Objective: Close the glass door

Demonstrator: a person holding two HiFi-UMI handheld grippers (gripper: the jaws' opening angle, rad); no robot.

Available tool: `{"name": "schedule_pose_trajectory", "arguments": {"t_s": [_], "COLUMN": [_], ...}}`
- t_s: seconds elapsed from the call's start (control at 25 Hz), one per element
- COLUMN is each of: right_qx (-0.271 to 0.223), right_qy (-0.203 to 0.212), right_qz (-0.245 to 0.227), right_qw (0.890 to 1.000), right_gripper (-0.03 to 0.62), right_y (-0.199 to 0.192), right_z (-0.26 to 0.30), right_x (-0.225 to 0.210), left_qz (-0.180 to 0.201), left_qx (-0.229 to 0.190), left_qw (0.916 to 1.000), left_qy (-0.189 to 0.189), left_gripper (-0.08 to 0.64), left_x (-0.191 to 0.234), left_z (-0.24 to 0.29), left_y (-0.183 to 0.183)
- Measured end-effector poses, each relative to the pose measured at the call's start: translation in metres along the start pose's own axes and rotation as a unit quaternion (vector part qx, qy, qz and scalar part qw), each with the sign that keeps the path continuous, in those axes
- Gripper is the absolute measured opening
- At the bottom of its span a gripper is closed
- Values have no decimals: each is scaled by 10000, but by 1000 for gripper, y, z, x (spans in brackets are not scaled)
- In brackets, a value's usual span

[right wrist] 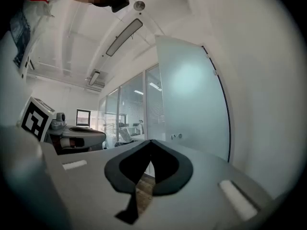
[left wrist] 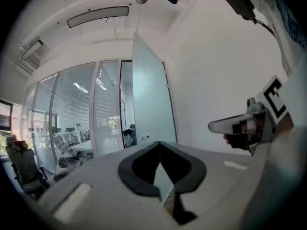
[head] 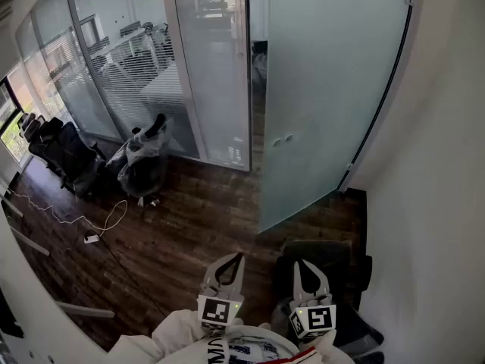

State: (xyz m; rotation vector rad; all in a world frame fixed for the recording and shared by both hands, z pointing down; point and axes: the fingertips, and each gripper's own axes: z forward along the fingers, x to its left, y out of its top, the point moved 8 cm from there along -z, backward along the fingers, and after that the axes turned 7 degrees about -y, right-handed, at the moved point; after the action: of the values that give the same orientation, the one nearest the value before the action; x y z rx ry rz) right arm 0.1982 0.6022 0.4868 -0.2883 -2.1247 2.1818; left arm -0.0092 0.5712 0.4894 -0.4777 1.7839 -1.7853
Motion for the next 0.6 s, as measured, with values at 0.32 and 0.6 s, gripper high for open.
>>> {"name": "schedule_pose_trajectory", "arguments": {"t_s": [0.32,0.6], "right_qx": [-71,-90], "right_qy": [-220,-183], "right_qz": [-101,70], "right_qw": [9997,9998], "right_gripper": [6,6], "right_y": [-1,-3], "right_z": [-2,-10], "right_x": [-18,-35], "left_qz": [140,166], "left_qx": [80,76], "left_qw": [9998,9995], "left_qy": [146,248], "left_gripper": [3,3], "left_x": [9,2], "left_z": [-1,4], "left_y": [4,-1]}}
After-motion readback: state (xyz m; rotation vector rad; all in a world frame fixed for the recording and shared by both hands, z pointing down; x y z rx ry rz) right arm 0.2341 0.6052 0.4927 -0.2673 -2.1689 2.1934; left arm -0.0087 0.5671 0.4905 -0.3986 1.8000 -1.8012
